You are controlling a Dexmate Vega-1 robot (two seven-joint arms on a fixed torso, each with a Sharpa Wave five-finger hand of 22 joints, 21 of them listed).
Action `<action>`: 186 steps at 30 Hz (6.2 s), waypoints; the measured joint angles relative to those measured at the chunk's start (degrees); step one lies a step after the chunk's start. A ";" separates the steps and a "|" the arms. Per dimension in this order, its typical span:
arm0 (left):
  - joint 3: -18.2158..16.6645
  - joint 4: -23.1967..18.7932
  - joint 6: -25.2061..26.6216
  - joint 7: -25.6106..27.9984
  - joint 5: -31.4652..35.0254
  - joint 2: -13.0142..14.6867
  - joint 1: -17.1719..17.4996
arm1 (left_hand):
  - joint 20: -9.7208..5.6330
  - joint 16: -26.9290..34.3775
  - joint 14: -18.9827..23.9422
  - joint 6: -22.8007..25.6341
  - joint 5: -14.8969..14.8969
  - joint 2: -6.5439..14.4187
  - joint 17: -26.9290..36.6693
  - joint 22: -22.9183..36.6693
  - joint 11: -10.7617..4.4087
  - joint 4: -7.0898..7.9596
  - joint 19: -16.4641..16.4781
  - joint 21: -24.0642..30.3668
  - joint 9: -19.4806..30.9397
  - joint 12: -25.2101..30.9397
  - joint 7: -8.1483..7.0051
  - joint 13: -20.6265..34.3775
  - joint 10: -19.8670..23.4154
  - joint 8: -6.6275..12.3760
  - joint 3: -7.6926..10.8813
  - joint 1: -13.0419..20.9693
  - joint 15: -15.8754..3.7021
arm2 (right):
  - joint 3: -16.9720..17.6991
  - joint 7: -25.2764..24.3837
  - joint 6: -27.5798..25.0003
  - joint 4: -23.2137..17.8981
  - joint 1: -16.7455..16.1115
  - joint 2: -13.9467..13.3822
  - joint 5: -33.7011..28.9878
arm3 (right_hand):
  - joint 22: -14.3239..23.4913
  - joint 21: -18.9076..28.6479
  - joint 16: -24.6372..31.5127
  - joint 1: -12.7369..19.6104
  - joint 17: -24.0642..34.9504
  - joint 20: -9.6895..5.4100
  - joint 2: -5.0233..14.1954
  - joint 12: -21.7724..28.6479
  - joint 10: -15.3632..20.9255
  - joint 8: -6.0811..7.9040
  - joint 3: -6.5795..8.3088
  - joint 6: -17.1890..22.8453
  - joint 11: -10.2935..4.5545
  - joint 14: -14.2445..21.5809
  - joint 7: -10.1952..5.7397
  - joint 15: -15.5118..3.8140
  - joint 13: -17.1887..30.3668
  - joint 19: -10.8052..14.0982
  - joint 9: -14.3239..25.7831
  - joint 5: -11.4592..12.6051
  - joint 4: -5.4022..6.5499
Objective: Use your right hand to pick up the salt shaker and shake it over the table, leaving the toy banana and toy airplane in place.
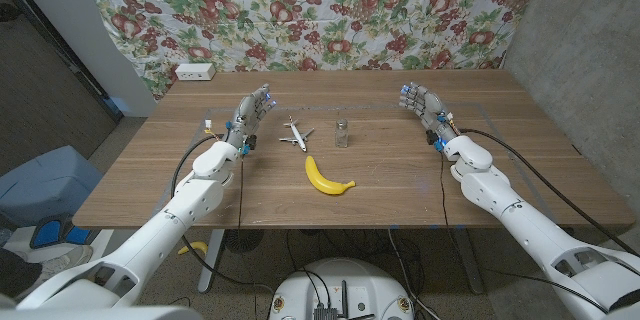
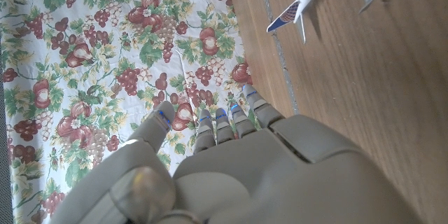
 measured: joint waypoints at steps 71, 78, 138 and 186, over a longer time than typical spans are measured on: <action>-1.01 1.80 -2.16 -3.20 -1.22 0.75 0.04 | 1.13 0.00 0.71 1.53 0.24 0.00 0.01 -0.02 0.01 -1.18 1.12 0.00 -0.02 0.27 -0.11 -0.01 0.60 0.40 -1.19 0.00 0.10 | -4.90 -17.83 -12.14 -20.57 -4.87 -7.17 -20.40 | 0.29 -1.55 1.06 1.21 -0.53 0.17 -0.15 0.45 1.94 0.43 0.08 1.75 -0.73 1.41 -0.31 -0.83 -0.53 0.64 -0.02 1.20 -1.02; -0.93 2.02 -2.18 -3.45 -1.27 0.60 -0.14 | 1.13 0.00 0.71 1.53 0.23 0.00 0.01 -0.02 0.01 -1.18 1.12 0.00 -0.02 0.27 -0.11 -0.01 0.60 0.40 -1.19 0.00 0.10 | -5.35 -18.64 -13.83 -22.56 -5.34 -7.96 -21.98 | 0.28 -1.77 1.06 2.04 -0.53 -0.01 -0.98 0.53 1.94 0.43 0.08 2.06 -0.73 1.41 -0.62 -0.82 -0.52 0.84 -0.02 1.43 -1.02; -0.51 1.88 -2.15 -4.04 -1.36 0.38 -0.23 | 1.33 0.00 0.92 1.52 0.22 0.00 0.02 -0.02 0.01 -1.17 1.33 0.00 -0.02 0.27 -0.11 -0.01 0.60 0.40 -1.18 0.00 -0.11 | -11.01 -18.10 -32.39 -36.25 -5.52 -14.17 -33.68 | 0.27 -4.72 1.01 5.58 -2.39 1.85 -3.78 -0.05 -0.10 -0.46 -0.32 0.26 -1.71 -0.98 -1.33 -1.33 -1.05 1.41 0.12 2.26 -2.21; -0.69 -0.05 -1.77 -3.12 -1.41 0.85 0.94 | 1.63 0.00 1.44 1.52 0.22 0.00 0.02 -0.02 0.00 -1.41 1.63 0.00 -0.02 0.27 -0.10 -0.01 0.60 0.40 -0.93 0.00 0.00 | -17.83 -9.74 -40.46 -37.94 0.36 -15.10 -40.98 | 0.27 -7.72 -0.70 11.70 -4.25 2.24 -7.62 -0.47 -3.72 -0.90 -0.80 -3.30 -3.70 -4.67 -3.28 -1.96 -1.85 1.02 0.13 1.39 -2.19</action>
